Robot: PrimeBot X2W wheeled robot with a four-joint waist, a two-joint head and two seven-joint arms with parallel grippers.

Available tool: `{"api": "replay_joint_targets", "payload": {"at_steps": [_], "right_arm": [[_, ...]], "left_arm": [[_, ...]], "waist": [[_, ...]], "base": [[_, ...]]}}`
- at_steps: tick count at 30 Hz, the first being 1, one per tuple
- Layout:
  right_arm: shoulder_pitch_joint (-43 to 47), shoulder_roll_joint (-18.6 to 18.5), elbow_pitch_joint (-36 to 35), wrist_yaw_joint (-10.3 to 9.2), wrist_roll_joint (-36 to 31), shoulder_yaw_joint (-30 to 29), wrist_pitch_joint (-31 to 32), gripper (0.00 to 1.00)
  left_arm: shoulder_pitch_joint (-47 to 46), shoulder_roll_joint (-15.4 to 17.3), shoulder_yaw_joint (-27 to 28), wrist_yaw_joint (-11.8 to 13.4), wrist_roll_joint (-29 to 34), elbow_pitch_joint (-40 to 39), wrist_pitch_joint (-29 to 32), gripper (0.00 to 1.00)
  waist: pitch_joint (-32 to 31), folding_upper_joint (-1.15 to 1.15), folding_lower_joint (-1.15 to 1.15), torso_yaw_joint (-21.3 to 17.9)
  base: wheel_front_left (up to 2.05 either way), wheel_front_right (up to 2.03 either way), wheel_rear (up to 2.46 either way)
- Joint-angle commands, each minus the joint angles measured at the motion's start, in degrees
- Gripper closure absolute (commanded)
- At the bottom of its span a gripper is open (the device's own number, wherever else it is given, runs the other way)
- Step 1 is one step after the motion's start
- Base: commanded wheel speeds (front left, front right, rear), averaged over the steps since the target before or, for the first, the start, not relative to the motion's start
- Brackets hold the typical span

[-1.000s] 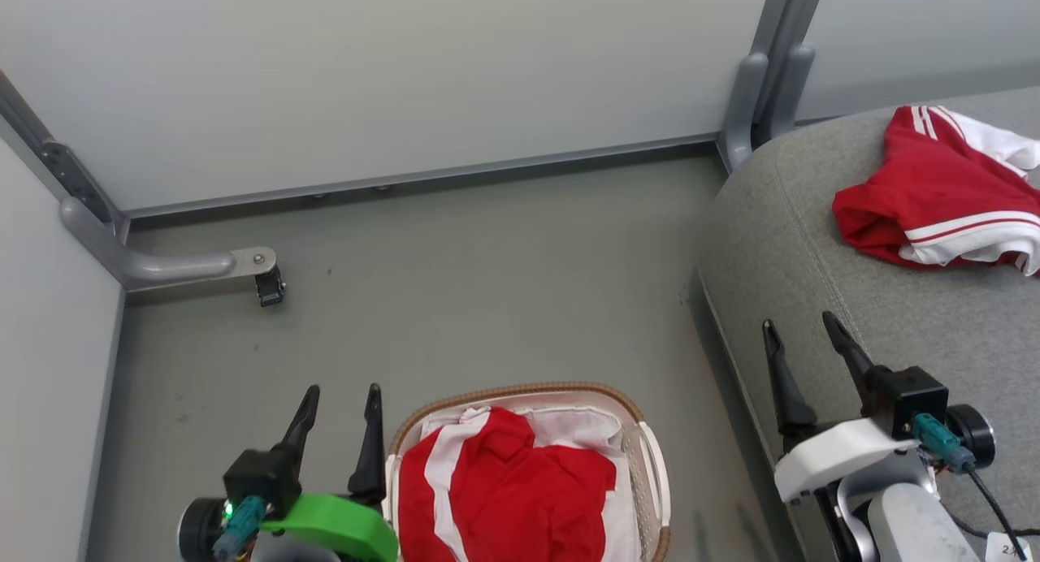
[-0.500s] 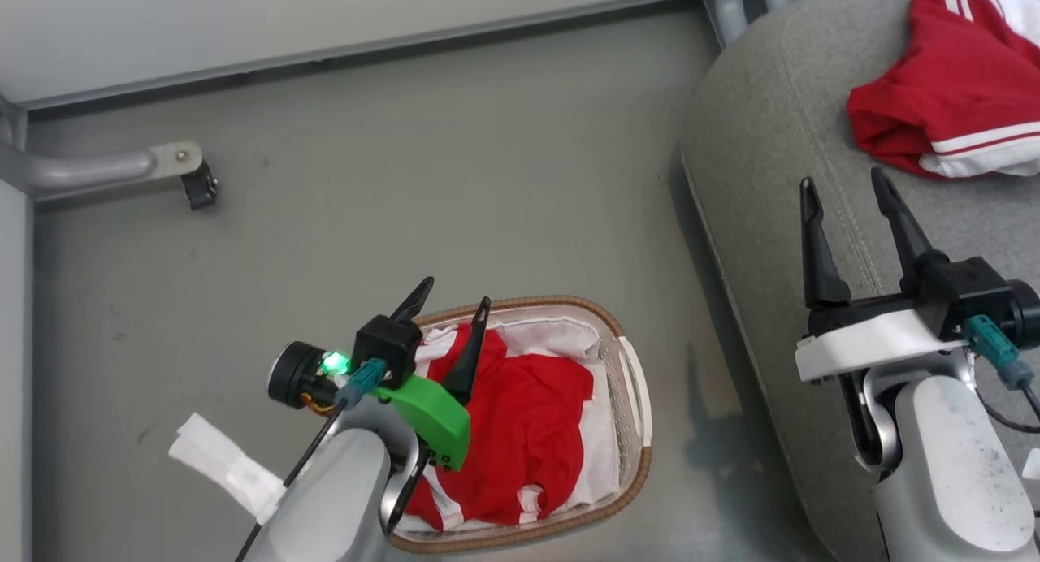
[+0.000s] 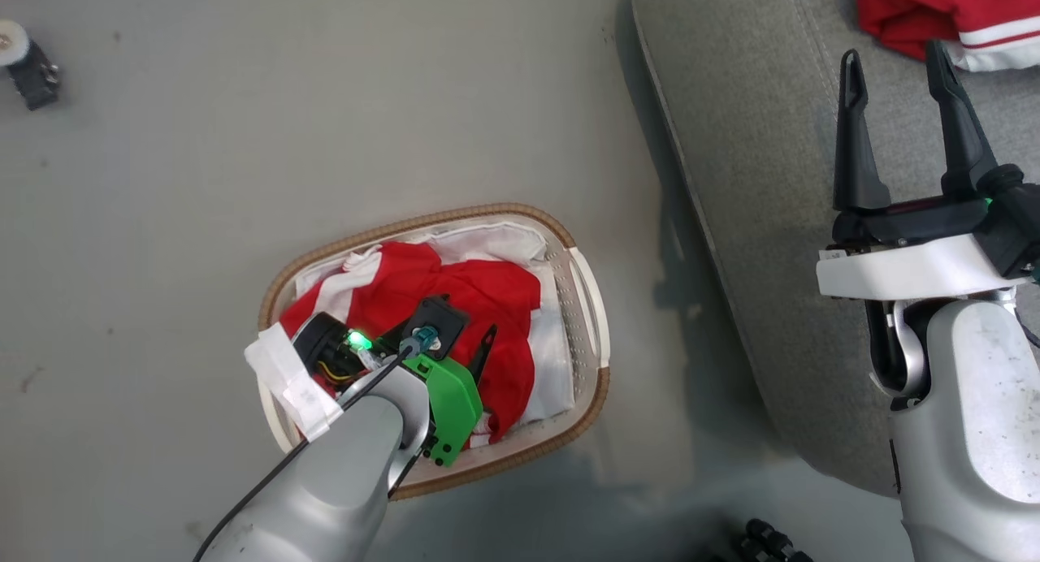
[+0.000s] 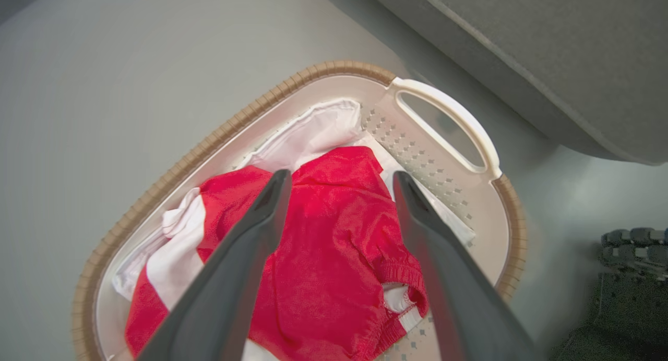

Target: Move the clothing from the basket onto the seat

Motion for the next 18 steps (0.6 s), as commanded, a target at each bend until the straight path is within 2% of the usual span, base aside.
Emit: {"api": "replay_joint_targets", "payload": {"at_steps": [1, 10, 18], "right_arm": [[-1.1, -0.1, -0.8, -0.08, 0.5, 0.1, -0.3, 0.00], [-4.2, -0.1, -6.2, -0.08, 2.3, 1.1, -0.3, 0.00], [-5.6, -0.1, -8.8, -0.08, 4.9, 1.9, -0.3, 0.00]], "left_arm": [[-1.7, 0.5, -0.8, -0.2, -0.5, 1.1, 0.5, 0.00], [-7.2, 0.9, -4.5, -0.2, -1.9, 10.7, 2.4, 0.00], [-10.5, 2.1, -5.7, -0.2, -2.5, 14.3, 1.7, 0.00]], "waist": [[7.6, 0.00, -0.01, -5.3], [15.3, 0.00, -0.01, -9.0], [19.7, 0.00, -0.01, -10.7]], "base": [[0.00, 0.00, 0.00], [0.00, 0.00, 0.00], [0.00, 0.00, 0.00]]}}
